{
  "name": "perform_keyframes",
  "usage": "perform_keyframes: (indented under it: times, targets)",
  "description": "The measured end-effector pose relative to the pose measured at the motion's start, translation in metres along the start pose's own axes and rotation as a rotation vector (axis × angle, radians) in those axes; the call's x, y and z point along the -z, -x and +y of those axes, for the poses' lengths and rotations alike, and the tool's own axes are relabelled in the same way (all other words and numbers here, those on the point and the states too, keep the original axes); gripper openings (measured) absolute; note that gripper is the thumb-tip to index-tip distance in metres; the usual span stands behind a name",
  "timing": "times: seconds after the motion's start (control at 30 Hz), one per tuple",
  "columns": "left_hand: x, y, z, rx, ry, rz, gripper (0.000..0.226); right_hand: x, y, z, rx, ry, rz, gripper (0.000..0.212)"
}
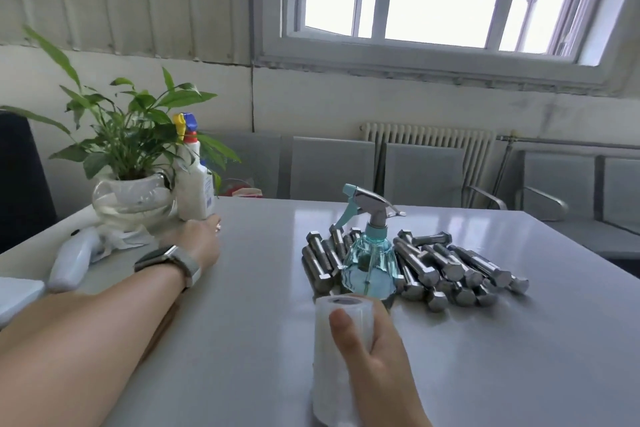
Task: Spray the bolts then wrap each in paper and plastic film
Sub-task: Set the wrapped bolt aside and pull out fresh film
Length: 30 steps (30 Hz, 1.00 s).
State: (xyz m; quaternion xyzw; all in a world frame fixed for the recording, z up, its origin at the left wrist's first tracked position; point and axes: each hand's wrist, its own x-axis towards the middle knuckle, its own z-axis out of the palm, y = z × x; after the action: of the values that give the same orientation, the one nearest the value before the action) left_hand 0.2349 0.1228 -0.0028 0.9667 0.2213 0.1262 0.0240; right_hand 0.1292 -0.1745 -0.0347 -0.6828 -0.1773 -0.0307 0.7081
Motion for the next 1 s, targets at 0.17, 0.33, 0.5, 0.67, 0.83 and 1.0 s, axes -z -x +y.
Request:
perform_keyframes:
  times: [0.17,0.33,0.5,0.67,0.83,1.0]
  targets:
    - [-0.023,-0.011,-0.002,-0.051,-0.219,0.124,0.028,0.004,-0.004,0.001,0.011,0.01,-0.017,0.066]
    - [-0.021,-0.015,-0.004,-0.038,-0.303,0.124,0.03,0.006,-0.003,0.003,0.003,0.028,-0.03,0.068]
    - [-0.019,-0.025,-0.016,-0.103,-0.013,-0.033,0.037,0.004,-0.003,0.003,-0.02,-0.016,-0.003,0.071]
    - [-0.021,-0.026,-0.022,-0.092,0.09,-0.008,0.037,0.001,-0.005,0.002,-0.027,-0.026,0.022,0.075]
    - [-0.018,-0.024,-0.023,-0.052,0.076,-0.011,0.044,0.001,-0.004,0.001,-0.047,-0.046,0.003,0.073]
    - [-0.024,-0.022,-0.019,-0.086,0.099,-0.074,0.042,0.003,-0.004,0.0,-0.048,-0.027,-0.006,0.071]
